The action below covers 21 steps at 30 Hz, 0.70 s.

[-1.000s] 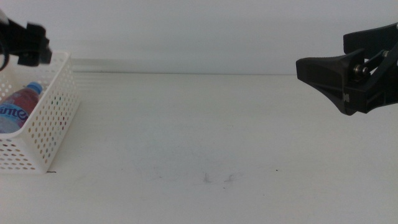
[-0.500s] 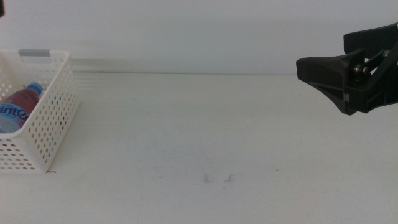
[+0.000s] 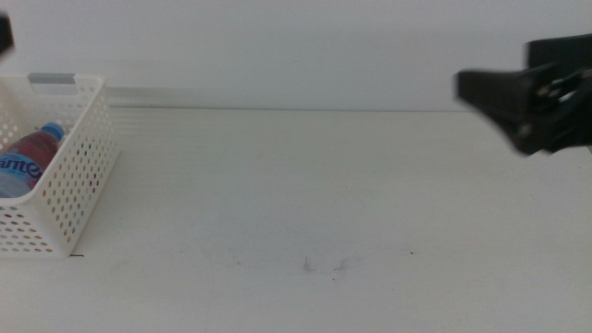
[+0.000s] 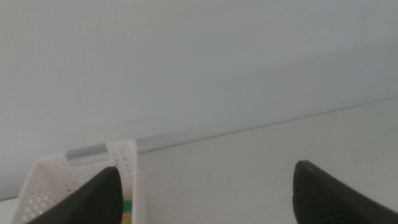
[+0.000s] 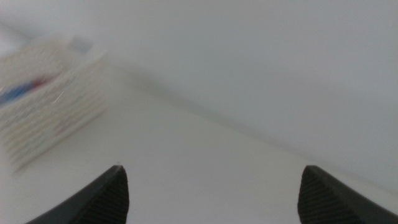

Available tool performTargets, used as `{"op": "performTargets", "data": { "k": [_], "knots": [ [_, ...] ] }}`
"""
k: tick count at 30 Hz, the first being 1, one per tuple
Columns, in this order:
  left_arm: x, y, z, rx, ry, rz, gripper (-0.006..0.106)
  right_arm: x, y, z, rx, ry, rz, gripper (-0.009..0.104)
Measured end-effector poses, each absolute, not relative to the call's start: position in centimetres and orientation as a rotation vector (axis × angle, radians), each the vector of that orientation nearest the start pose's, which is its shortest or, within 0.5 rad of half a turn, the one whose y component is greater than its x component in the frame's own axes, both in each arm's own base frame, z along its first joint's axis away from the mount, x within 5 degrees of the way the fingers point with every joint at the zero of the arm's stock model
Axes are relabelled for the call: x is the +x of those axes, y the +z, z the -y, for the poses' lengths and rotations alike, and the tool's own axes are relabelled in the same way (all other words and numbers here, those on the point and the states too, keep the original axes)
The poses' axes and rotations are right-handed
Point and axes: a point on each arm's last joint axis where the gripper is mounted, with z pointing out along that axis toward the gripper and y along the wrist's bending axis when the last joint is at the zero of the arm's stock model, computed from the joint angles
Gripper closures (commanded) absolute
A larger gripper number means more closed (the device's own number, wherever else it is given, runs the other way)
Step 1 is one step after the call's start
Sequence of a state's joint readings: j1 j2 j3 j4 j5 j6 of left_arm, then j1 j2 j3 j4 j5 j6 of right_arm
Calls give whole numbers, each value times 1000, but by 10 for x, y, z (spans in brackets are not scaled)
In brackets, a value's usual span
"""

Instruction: Use arms to grab the bottles and put them into the dustbin to the left of the table.

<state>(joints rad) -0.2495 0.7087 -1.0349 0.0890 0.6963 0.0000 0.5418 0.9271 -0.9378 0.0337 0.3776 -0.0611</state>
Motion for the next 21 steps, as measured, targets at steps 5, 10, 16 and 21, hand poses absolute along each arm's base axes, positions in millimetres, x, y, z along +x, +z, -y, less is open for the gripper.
{"op": "performTargets", "data": {
  "k": [5,10,16,21],
  "knots": [
    [104,369,21,245,-82,-1846,7,161,373,-55,-293,244,-1702,10],
    [91,305,15,157,-110,-1913,7,122,329,-19,-139,117,-1696,10],
    [65,256,7,76,-79,-1815,7,73,264,-10,-111,92,-1650,10],
    [55,217,4,47,-60,-1806,7,56,226,-7,-118,81,-1606,10]
  ]
}}
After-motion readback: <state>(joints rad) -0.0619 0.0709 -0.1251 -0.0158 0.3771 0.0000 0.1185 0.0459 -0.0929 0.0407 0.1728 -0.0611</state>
